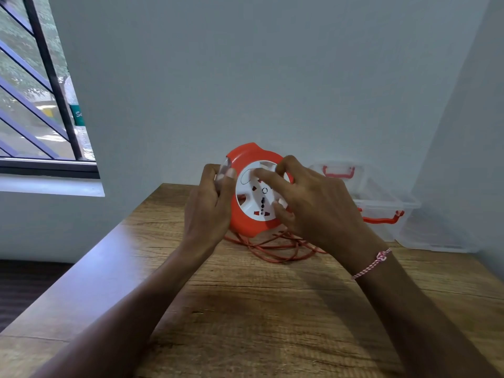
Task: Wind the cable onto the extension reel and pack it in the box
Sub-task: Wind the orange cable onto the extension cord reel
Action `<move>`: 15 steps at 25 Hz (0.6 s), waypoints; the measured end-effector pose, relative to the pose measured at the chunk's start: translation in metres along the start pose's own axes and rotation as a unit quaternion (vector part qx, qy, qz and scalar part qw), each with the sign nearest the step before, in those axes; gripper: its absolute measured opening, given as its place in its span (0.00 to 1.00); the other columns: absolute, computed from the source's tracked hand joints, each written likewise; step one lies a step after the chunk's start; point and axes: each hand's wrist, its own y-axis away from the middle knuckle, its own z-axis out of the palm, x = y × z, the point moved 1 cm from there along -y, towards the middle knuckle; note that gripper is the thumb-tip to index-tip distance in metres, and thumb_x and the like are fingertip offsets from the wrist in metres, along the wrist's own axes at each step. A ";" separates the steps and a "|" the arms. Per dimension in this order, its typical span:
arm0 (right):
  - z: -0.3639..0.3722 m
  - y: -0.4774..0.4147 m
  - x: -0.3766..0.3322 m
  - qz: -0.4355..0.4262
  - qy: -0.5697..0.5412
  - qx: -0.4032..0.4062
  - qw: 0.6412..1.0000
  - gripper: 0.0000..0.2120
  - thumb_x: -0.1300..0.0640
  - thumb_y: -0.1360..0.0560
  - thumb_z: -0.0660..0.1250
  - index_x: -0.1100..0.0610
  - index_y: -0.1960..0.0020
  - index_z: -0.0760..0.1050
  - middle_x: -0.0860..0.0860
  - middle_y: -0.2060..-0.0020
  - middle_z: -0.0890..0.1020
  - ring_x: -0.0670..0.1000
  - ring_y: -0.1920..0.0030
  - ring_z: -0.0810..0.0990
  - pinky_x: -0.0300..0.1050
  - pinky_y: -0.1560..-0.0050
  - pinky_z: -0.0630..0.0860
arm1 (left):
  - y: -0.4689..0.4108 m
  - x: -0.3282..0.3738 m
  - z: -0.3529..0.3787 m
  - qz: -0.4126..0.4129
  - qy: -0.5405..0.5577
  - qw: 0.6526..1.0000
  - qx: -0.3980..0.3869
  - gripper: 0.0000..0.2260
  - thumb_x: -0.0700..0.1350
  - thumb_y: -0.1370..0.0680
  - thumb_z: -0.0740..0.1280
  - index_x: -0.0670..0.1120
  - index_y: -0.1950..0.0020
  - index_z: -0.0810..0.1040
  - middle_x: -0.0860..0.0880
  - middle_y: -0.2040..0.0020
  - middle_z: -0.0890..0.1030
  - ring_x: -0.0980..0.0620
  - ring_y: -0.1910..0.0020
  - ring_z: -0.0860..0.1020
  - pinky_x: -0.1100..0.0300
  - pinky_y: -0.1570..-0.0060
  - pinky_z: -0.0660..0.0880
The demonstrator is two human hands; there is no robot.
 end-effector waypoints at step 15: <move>0.012 0.002 -0.001 0.014 -0.027 0.054 0.998 0.32 0.35 0.28 0.73 0.48 0.29 0.73 0.52 0.56 0.87 0.55 0.62 0.85 0.44 0.67 0.77 | 0.002 0.000 0.001 0.018 -0.022 0.999 0.019 0.16 0.64 0.16 0.55 0.54 0.45 0.72 0.52 0.62 0.81 0.53 0.65 0.83 0.49 0.66 0.83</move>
